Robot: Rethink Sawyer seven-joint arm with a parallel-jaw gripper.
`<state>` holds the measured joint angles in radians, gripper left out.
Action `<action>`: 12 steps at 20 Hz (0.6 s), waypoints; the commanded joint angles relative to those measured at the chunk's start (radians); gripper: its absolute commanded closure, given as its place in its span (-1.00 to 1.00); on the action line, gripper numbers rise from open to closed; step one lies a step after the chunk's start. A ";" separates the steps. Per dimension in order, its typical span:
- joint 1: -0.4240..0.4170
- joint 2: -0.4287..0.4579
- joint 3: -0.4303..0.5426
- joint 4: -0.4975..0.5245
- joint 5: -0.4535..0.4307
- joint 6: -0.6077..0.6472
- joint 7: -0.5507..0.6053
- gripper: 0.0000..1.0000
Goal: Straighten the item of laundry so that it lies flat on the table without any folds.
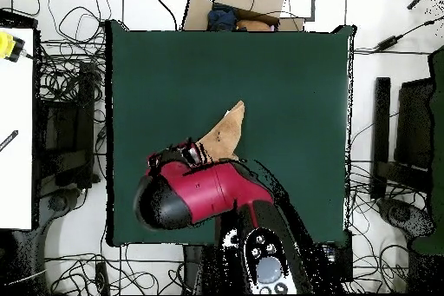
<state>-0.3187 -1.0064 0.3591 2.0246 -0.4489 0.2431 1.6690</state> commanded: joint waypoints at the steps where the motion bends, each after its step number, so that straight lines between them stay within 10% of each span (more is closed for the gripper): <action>1: 0.024 0.096 -0.067 -0.130 -0.175 -0.069 0.000 -1.00; 7: 0.014 0.134 -0.085 -0.143 -0.269 -0.134 0.017 -1.00; 12: -0.134 0.095 0.092 -0.042 -0.352 -0.115 -0.114 -1.00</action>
<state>-0.3445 -0.9362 0.3493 1.9189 -0.6741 0.1274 1.6688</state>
